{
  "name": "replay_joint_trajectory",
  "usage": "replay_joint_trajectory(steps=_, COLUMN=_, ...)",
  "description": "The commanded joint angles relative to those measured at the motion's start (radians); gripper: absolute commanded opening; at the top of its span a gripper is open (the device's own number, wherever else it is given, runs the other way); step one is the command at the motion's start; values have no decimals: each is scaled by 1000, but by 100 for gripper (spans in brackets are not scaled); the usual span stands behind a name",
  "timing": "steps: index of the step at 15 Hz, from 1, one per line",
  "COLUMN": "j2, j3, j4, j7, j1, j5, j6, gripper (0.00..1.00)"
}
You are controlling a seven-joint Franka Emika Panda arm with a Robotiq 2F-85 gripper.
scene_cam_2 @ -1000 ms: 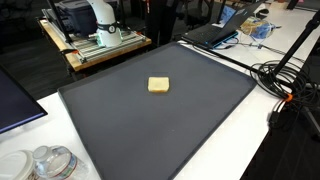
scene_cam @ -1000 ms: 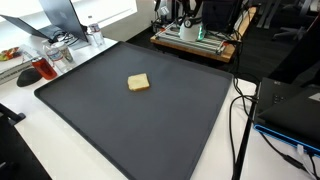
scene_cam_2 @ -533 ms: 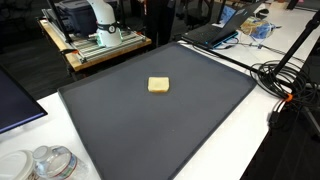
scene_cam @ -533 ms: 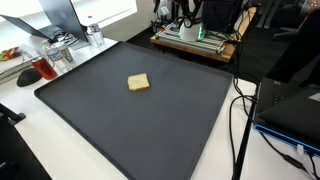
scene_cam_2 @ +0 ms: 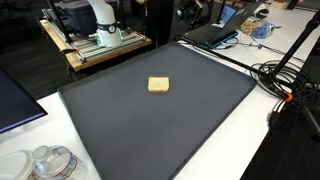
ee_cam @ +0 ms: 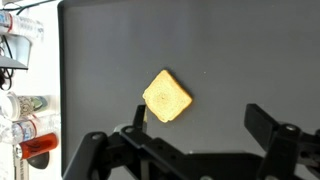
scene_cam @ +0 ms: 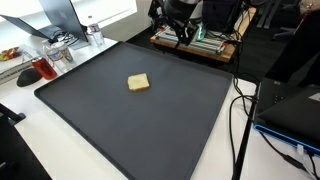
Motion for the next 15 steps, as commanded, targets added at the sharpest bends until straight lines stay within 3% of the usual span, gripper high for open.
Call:
replay_joint_trajectory(steps=1, j2=184, j3=-65, j4=232, j7=100, j1=84, j5=8, j6=-110, gripper=100)
replay_joint_trajectory(steps=5, j2=342, j3=-127, j4=434, j7=157, j1=144, j5=13, j6=-180, gripper=100)
replay_joint_trajectory(steps=7, j2=407, j3=-146, j4=530, j7=121, j1=142, j5=44, j6=-223, gripper=100)
replay_joint_trajectory(steps=15, j2=614, j3=-203, j4=882, j7=-153, j1=48, j5=184, j6=-334, gripper=100)
